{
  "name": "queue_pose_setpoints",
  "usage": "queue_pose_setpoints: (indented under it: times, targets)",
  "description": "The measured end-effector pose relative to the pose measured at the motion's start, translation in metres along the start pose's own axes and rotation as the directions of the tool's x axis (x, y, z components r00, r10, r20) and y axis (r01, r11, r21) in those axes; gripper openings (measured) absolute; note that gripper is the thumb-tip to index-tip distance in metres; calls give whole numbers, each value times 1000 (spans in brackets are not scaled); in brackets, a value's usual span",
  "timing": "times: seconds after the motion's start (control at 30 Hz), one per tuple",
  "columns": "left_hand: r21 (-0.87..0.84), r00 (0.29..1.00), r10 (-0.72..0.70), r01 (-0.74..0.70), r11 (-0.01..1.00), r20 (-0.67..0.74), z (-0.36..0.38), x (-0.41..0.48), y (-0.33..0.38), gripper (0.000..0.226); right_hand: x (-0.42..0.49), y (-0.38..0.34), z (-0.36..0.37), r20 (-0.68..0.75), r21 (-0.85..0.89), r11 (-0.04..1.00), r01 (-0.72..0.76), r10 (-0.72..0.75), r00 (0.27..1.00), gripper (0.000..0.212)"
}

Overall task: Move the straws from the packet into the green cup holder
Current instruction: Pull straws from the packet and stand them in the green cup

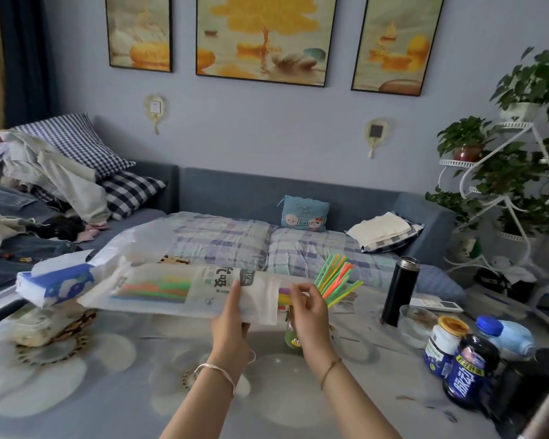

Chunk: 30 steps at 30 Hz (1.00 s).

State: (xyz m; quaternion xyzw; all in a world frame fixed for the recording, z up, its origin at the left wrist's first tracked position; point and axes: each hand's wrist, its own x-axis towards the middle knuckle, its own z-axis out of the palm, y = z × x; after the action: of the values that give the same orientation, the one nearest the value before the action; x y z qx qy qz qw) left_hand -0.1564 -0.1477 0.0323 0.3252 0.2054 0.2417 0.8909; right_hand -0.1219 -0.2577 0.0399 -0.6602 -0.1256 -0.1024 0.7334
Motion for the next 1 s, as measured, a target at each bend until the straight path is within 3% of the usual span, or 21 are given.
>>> queue_pose_setpoints:
  times: [0.1,0.2,0.3,0.4,0.5,0.6,0.7,0.83,1.0]
  targets:
    - [-118,996,-93,93,989,3,-6,8,2,59,9,-11,-12,-111,28,999,23,-19,994,18]
    - [-155,991,-131,130,979,8,-7,13,-3,57,12,-21,-19,-194,211,975,-72,114,974,24]
    - [-142,990,-140,140,980,8,0,6,-6,55,9,-21,-12,-87,204,953,-225,247,965,32]
    - [-127,988,-154,153,980,-5,9,-1,-9,37,6,-17,-2,42,83,941,-328,326,944,28]
    - [-141,986,-165,163,976,-6,8,4,-12,37,11,-23,-5,5,37,963,-266,266,964,29]
    - [-185,989,-147,141,973,-16,2,17,-13,61,18,-35,-14,-119,124,979,-164,179,977,33]
    - [-183,985,-164,152,971,-55,2,20,-13,58,21,-39,-17,-195,182,971,-157,192,962,33]
    - [-175,981,-188,176,969,-56,11,15,-18,40,18,-30,-10,-91,104,977,-187,197,976,28]
    - [-175,980,-194,183,968,-49,8,21,-24,49,33,-26,-14,-62,136,974,-180,190,980,27]
